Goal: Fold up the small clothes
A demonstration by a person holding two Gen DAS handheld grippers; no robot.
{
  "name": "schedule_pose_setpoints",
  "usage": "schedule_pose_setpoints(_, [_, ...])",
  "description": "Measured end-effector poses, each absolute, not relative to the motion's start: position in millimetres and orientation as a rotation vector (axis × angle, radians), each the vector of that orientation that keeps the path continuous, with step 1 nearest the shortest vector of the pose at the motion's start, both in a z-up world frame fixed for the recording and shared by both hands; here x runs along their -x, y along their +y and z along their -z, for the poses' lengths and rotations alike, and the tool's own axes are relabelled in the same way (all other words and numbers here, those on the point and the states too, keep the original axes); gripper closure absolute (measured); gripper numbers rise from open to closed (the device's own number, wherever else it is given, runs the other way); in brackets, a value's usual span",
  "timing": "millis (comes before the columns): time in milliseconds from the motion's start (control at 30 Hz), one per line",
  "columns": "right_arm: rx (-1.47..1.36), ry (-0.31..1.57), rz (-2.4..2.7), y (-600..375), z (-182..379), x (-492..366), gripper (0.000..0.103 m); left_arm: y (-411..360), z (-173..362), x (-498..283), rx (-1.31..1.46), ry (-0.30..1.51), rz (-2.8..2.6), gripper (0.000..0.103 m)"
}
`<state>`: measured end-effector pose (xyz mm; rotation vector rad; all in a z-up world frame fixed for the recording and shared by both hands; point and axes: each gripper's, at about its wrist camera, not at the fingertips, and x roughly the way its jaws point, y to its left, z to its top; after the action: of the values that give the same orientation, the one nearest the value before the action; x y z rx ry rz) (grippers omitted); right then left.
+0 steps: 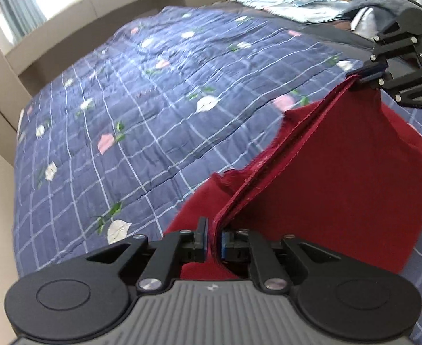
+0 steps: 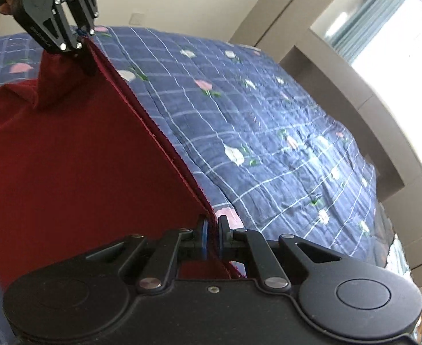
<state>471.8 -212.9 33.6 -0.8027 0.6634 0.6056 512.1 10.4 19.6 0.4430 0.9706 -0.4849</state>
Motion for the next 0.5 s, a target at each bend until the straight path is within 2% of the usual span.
schedule_pose_setpoints(100, [0.778,0.688,-0.588,-207,-14,-493,0.097,14,-2,-531,-0.412,0.992,0.479,0.088])
schedule_pose_setpoints(200, [0.757,0.715,-0.575,-205,3,-508,0.092,17,11,-540,-0.39,1.002,0.475,0.072])
schedule_pose_setpoints(267, [0.745,0.735,-0.567,-205,12,-514,0.086,22,17,-545,-0.375,1.006,0.466,0.041])
schedule_pose_setpoints(300, [0.742,0.74,-0.561,-206,16,-516,0.085,25,17,-546,-0.364,0.998,0.464,0.033])
schedule_pose_setpoints(333, [0.738,0.745,-0.552,-206,20,-519,0.083,29,16,-547,-0.352,0.985,0.465,0.017])
schedule_pose_setpoints(367, [0.731,0.75,-0.541,-207,24,-523,0.081,34,15,-548,-0.345,0.975,0.467,0.006])
schedule_pose_setpoints(500, [0.683,0.769,-0.492,-211,36,-532,0.064,53,4,-547,-0.337,0.908,0.484,0.001])
